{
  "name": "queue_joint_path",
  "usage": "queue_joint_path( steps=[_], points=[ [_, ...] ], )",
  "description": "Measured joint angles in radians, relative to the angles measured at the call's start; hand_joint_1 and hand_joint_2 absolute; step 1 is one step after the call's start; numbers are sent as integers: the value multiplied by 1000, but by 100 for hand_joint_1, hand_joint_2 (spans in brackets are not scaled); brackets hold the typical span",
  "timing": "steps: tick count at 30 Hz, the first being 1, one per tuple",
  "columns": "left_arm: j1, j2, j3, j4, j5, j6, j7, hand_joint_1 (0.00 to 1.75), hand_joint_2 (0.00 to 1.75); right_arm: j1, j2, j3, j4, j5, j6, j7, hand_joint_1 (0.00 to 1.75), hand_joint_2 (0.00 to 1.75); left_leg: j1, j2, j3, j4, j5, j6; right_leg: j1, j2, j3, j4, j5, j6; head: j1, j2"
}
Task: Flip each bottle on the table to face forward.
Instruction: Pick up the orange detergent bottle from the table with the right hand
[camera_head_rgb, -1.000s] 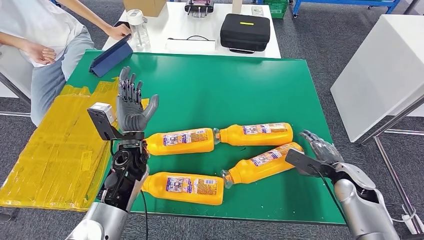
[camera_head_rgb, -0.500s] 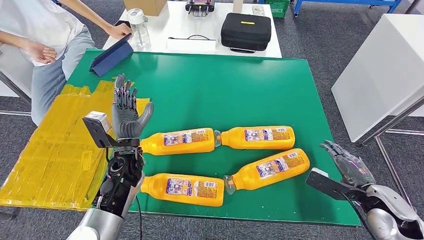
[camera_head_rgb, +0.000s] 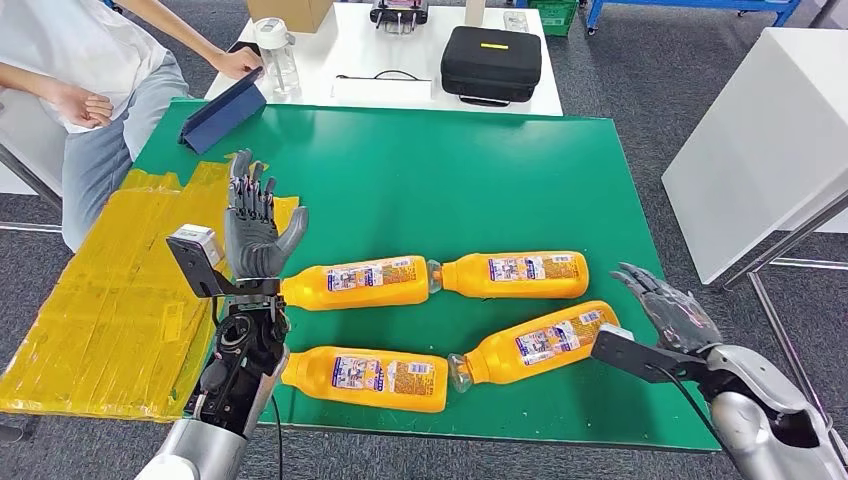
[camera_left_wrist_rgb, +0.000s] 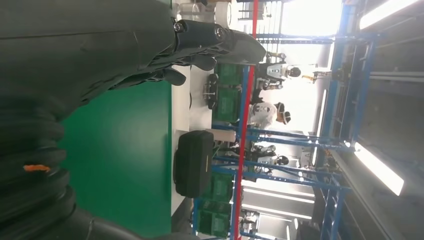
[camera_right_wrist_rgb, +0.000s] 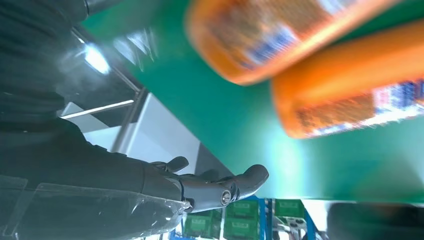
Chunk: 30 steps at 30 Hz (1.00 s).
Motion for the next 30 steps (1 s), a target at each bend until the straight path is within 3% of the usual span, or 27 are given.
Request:
queue_joint_path(
  steps=[8, 22, 30],
  points=[
    [-8, -16, -19, 1, -8, -4, 8, 0, 175, -182, 135, 104, 233, 31, -54, -12, 0, 175, 1, 1, 0, 0, 1, 0, 1, 1, 0, 0, 0, 0, 0, 0],
    [-30, -20, -33, 16, -7, 6, 15, 0, 175, -342, 274, 199, 492, -2, -47, -120, 0, 175, 1, 1, 0, 0, 1, 0, 1, 1, 0, 1, 0, 0, 0, 0],
    [-31, -20, -32, 18, -3, 16, 15, 0, 175, -401, 342, 275, 554, -9, -40, -159, 0, 175, 1, 1, 0, 0, 1, 0, 1, 0, 0, 1, 0, 0, 0, 0]
  ],
)
